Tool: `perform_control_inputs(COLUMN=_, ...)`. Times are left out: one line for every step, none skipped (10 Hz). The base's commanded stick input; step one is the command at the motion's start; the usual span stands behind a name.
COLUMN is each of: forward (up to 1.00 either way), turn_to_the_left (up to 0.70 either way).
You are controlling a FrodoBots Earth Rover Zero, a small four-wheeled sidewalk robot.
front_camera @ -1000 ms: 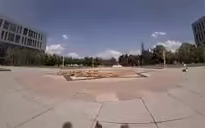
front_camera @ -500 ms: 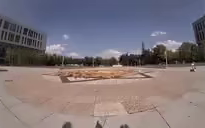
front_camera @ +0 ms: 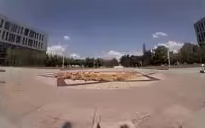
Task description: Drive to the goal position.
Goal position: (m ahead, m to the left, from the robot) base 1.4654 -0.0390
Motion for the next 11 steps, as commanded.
perform_control_inputs(forward=1.0, turn_to_the_left=0.0)
perform_control_inputs(forward=1.0, turn_to_the_left=0.0)
perform_control_inputs(forward=1.0, turn_to_the_left=0.0)
perform_control_inputs(forward=1.0, turn_to_the_left=0.0)
perform_control_inputs(forward=1.0, turn_to_the_left=0.0)
perform_control_inputs(forward=1.0, turn_to_the_left=0.0)
perform_control_inputs(forward=1.0, turn_to_the_left=0.0)
perform_control_inputs(forward=1.0, turn_to_the_left=0.0)
perform_control_inputs(forward=1.0, turn_to_the_left=0.0)
perform_control_inputs(forward=1.0, turn_to_the_left=0.0)
perform_control_inputs(forward=1.0, turn_to_the_left=0.0)
